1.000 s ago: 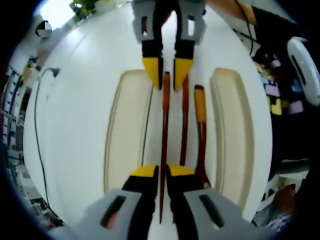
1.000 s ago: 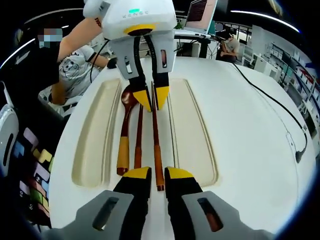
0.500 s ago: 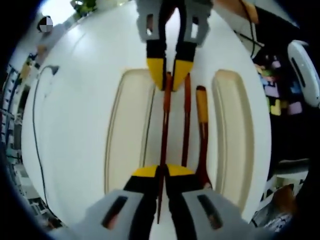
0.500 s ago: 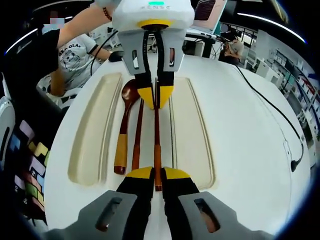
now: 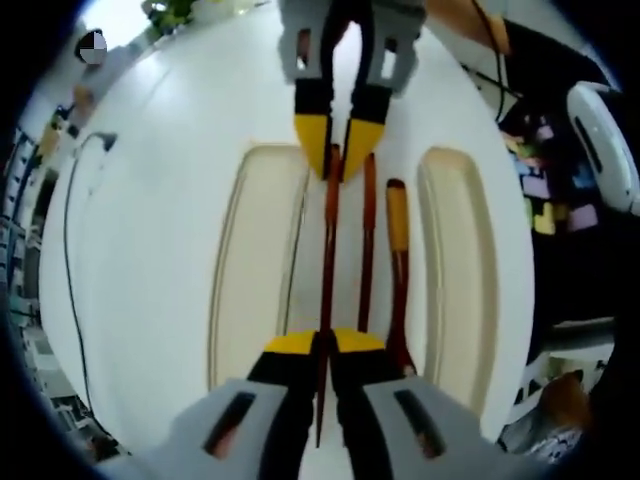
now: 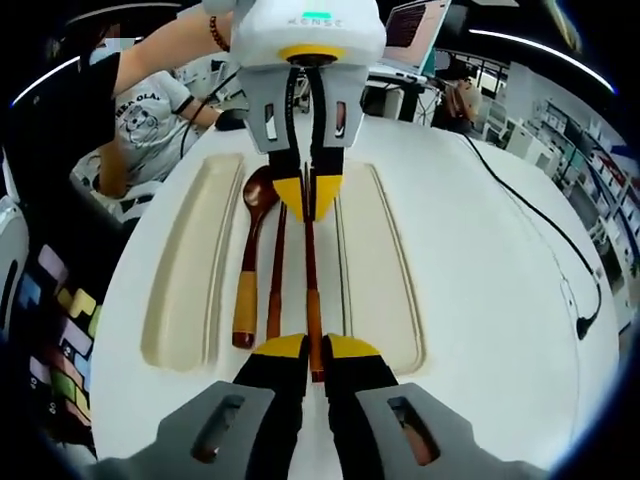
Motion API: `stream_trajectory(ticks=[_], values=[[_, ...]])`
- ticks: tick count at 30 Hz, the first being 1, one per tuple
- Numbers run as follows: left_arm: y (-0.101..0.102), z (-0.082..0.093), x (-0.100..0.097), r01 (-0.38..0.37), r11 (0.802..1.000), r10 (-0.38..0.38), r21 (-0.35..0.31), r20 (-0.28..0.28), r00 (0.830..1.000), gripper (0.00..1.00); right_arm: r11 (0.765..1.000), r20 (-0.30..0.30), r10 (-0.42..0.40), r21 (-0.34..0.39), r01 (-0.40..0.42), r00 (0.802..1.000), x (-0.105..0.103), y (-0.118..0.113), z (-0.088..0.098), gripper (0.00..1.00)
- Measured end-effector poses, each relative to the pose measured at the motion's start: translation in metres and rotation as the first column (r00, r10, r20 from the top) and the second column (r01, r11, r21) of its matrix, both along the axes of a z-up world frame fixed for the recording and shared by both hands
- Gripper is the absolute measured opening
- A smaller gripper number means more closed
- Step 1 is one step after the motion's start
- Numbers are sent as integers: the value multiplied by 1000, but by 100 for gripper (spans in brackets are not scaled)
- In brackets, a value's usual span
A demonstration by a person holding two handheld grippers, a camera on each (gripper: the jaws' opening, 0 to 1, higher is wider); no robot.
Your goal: Arrange the utensils inside the cutlery case until each visible utensil rests in its matching compartment.
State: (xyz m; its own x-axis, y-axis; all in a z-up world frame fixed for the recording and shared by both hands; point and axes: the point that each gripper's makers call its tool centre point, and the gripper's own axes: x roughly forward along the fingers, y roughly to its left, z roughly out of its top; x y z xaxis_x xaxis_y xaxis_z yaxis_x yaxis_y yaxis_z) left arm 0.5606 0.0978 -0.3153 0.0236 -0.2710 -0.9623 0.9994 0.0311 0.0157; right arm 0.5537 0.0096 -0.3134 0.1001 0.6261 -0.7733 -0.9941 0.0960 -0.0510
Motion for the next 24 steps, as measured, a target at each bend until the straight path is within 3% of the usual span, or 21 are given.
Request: stream_trajectory(ticks=[9, 16, 24], values=[[5, 25, -12, 23, 1000, -23, 6, 34, 999, 4, 999, 45, 7, 37, -8, 999, -10, 5, 23, 4], [9, 39, -37, 51, 999, -51, 4, 26, 998, 4, 997, 76, 29, 68, -34, 997, -30, 10, 44, 4], [14, 38, -63, 60, 998, -60, 2, -7, 998, 4, 996, 38, 42, 79, -44, 998, -55, 15, 45, 4]])
